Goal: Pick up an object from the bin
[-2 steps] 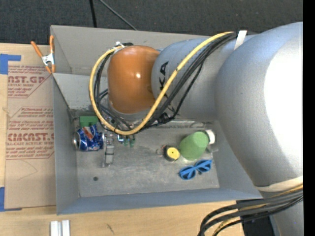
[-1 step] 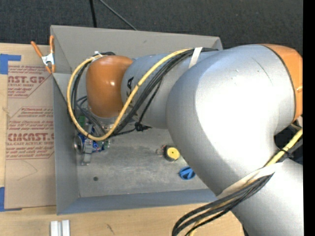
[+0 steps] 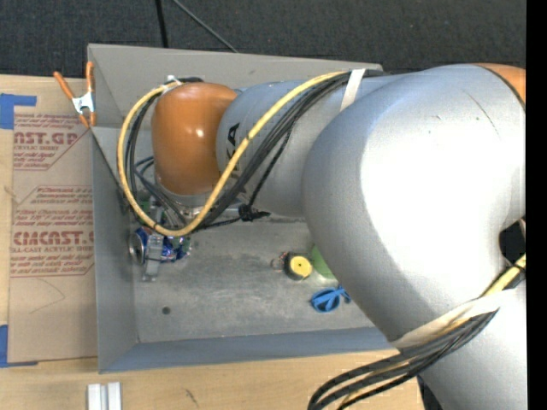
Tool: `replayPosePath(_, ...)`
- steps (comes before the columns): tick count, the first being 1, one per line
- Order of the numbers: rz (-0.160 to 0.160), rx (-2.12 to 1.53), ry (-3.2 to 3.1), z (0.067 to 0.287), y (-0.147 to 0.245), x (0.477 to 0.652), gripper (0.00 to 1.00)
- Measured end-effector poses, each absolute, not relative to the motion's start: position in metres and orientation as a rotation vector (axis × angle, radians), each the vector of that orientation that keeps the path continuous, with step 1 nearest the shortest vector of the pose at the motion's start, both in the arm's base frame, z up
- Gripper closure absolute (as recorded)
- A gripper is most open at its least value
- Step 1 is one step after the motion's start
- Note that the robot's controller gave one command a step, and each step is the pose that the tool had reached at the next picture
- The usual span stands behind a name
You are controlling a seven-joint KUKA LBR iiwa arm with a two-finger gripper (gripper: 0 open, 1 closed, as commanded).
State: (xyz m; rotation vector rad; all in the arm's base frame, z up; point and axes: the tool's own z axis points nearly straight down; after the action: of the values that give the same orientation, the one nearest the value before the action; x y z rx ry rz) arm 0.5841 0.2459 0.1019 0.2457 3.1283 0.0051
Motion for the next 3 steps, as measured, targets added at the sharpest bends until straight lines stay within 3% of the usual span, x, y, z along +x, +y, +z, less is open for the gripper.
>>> replayPosePath(1, 0.003, 0.518, 3.097, 0.105, 0.242, 0.591, 0.00)
replayPosePath(2, 0.006, 0.684, 3.060, 0.071, 0.242, 0.594, 0.00)
replayPosePath(3, 0.008, 0.683, 3.059, 0.072, 0.242, 0.594, 0.00)
